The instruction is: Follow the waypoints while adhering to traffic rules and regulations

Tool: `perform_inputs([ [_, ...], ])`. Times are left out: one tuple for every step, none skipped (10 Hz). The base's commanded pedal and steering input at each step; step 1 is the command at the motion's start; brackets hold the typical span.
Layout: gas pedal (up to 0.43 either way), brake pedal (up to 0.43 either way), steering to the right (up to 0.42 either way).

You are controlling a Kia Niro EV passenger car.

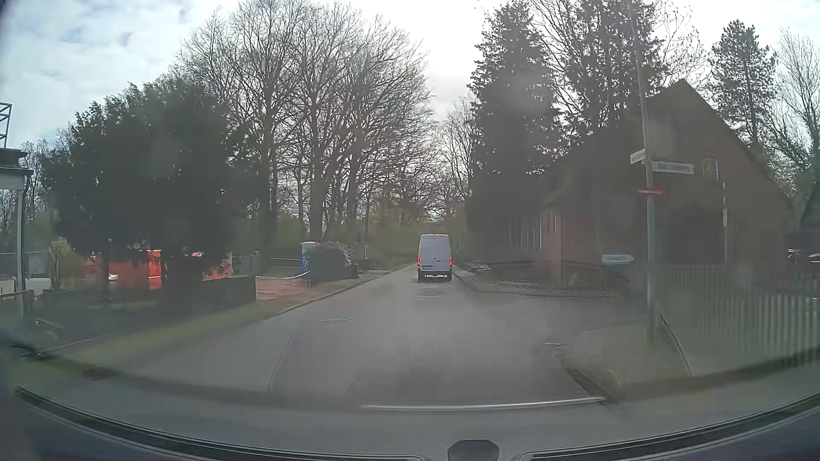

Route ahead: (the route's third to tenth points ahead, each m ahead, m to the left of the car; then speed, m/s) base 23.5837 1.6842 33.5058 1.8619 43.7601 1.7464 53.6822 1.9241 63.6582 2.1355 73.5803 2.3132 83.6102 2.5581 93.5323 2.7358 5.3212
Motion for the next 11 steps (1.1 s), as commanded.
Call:
perform_inputs([
  [0.098, 0.0, 0.0],
  [0.11, 0.0, 0.0],
  [0.118, 0.0, -0.002],
  [0.118, 0.0, -0.003],
  [0.118, 0.0, -0.003],
  [0.118, 0.0, -0.003],
  [0.118, 0.0, -0.003],
  [0.118, 0.0, -0.003],
  [0.118, 0.0, -0.003],
  [0.118, 0.0, -0.003],
  [0.118, 0.0, -0.004],
])
